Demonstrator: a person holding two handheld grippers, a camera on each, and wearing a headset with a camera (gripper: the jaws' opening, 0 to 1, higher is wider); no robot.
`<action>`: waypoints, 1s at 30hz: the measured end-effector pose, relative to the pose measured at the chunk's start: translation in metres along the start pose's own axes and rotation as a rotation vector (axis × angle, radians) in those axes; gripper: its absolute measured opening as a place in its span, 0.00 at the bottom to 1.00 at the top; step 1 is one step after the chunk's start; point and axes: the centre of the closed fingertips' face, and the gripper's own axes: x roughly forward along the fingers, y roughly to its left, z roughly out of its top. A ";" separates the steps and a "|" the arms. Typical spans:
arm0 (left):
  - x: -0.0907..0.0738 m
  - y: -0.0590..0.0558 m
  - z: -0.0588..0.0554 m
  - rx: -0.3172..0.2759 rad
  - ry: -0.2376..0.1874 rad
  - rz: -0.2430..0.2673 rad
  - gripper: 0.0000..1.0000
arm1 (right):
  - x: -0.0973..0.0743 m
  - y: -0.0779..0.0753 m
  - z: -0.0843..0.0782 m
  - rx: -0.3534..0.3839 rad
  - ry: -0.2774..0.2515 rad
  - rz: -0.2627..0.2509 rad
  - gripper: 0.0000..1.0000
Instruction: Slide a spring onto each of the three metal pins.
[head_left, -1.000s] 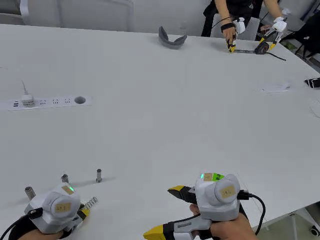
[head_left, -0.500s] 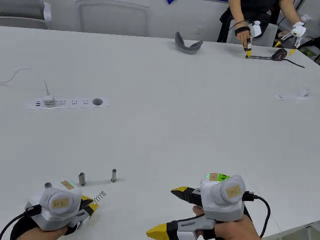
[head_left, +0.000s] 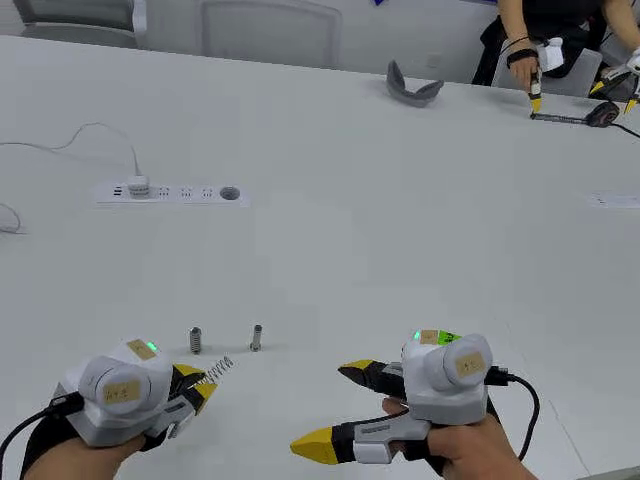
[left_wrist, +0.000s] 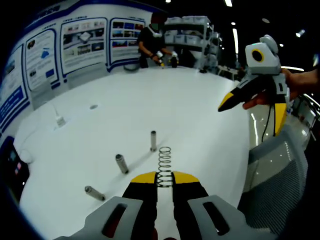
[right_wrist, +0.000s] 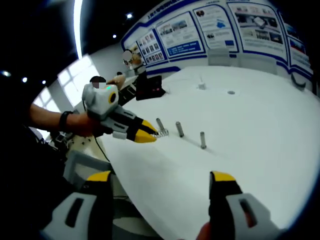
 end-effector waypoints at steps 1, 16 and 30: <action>-0.003 0.001 0.001 0.000 -0.001 0.003 0.10 | 0.002 0.002 0.001 -0.002 0.002 0.006 0.80; -0.037 0.004 0.009 0.002 -0.021 0.021 0.10 | 0.026 0.017 0.017 -0.006 -0.006 0.100 0.77; -0.058 -0.008 0.010 0.018 -0.035 0.025 0.10 | 0.050 0.038 0.034 0.022 -0.031 0.203 0.69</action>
